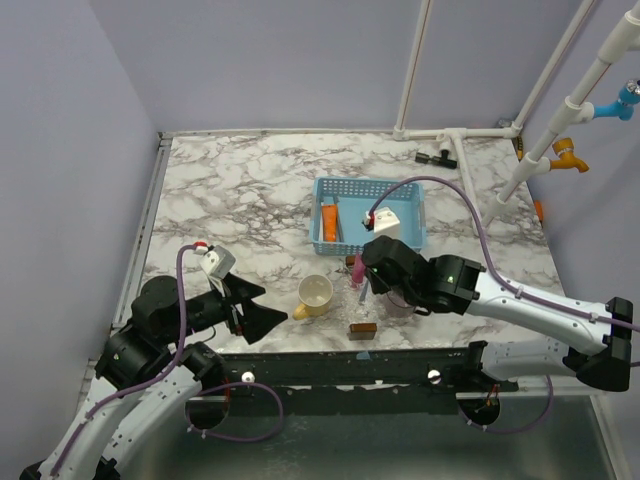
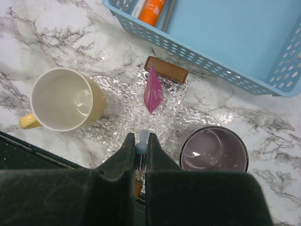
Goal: Prepare toiletry sets of a toothbrush and toothpaste on the tray
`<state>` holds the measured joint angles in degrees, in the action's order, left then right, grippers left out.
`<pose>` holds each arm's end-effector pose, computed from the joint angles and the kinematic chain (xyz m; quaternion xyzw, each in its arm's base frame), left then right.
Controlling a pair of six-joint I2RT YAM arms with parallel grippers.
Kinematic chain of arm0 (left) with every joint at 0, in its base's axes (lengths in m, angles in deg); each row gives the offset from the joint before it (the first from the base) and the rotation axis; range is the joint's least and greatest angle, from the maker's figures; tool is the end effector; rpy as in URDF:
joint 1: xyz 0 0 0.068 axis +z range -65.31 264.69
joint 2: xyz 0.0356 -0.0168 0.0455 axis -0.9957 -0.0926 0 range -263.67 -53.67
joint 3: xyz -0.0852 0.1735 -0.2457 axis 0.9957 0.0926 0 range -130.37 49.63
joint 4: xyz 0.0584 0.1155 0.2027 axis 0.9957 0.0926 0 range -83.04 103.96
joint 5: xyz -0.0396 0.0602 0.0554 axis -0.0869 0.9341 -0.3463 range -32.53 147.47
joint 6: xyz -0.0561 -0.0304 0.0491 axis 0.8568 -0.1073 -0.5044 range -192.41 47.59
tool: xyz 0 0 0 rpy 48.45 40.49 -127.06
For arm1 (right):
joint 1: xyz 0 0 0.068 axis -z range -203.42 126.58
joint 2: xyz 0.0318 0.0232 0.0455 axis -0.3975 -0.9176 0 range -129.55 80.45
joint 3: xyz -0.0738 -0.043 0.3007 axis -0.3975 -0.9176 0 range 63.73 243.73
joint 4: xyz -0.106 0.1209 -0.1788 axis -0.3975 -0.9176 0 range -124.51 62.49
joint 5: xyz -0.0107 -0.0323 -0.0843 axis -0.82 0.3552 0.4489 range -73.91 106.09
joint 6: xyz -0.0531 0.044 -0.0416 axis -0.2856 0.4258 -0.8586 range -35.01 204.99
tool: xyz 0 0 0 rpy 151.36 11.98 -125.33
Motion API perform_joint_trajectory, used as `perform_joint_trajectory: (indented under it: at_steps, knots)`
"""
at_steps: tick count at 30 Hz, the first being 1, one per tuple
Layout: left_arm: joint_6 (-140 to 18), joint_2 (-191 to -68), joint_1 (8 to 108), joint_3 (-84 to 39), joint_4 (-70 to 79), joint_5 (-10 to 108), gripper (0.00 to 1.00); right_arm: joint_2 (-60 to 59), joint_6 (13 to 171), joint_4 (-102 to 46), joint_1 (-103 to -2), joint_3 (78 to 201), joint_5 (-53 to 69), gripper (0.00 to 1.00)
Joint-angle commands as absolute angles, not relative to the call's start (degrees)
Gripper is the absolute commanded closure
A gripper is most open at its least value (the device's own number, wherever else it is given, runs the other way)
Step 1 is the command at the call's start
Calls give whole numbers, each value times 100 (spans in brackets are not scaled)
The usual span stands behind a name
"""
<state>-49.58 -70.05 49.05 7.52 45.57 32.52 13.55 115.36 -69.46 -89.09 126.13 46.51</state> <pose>0.0117 -0.0444 0.3195 0.2190 0.7437 -0.4447 0.4486 0.1224 0.1852 0.3392 -0.1790 0.8834 0.1031 0.4205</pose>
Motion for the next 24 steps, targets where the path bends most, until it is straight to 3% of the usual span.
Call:
perform_joint_trajectory:
  at_steps: [1, 24]
  knots:
    - [-5009, -6913, 4921, 839, 4440, 3336, 1, 1329, 11712, -6647, -8936, 12461, 4879, 100]
    - [-5017, -6898, 4918, 865, 4408, 3356, 1, 1225, 11796, -6268, -8936, 12128, 5063, 100]
